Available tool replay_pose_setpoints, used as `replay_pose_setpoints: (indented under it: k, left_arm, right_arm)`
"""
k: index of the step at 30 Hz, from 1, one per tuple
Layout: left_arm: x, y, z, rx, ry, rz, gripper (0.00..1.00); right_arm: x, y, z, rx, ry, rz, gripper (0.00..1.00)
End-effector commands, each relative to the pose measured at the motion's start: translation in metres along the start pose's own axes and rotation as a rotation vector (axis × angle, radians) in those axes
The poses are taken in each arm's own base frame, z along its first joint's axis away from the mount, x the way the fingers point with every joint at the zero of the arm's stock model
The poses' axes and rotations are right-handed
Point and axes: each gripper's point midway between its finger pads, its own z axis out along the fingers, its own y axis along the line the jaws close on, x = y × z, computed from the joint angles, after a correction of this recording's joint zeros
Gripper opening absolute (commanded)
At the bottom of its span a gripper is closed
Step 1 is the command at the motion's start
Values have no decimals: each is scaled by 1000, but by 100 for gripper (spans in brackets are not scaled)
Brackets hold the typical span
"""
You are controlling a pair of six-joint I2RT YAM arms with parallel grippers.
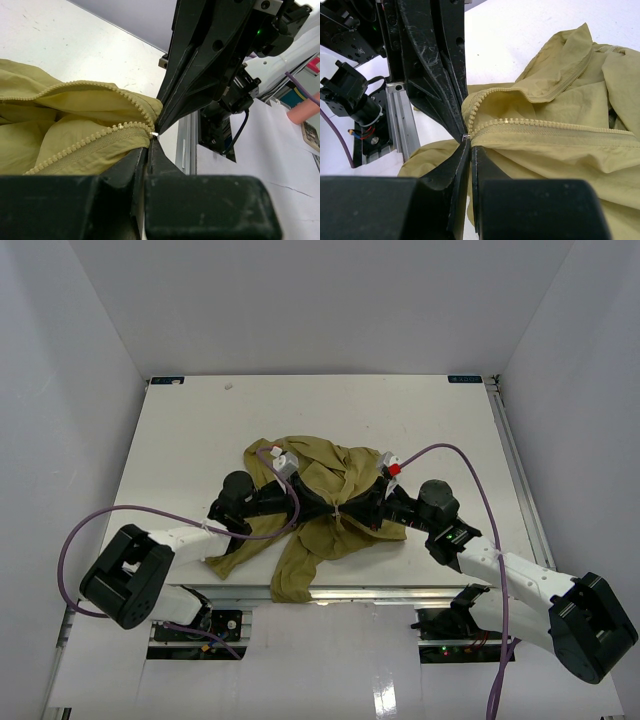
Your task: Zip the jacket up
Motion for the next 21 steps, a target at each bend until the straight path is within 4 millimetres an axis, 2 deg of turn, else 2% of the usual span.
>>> replay_pose_setpoints:
  k: [1, 5, 8, 15, 21]
  left_arm:
    - [-5, -5, 8, 24, 13, 26, 1]
    - [-5, -7, 8, 19, 29, 53, 0]
    - [0, -7, 8, 7, 61, 70, 0]
    - [7, -22, 8, 92, 94, 97, 0]
    - [10, -24, 7, 113, 110, 107, 0]
  right_arm:
    - [-21, 12, 2, -49, -68, -37, 8]
    - [-20, 9, 2, -37, -51, -38, 8]
    - [-27, 6, 1, -10, -57, -49, 8]
    - [-34, 7, -3, 3, -66, -78, 8]
    - [-37, 5, -7, 15, -74, -96, 8]
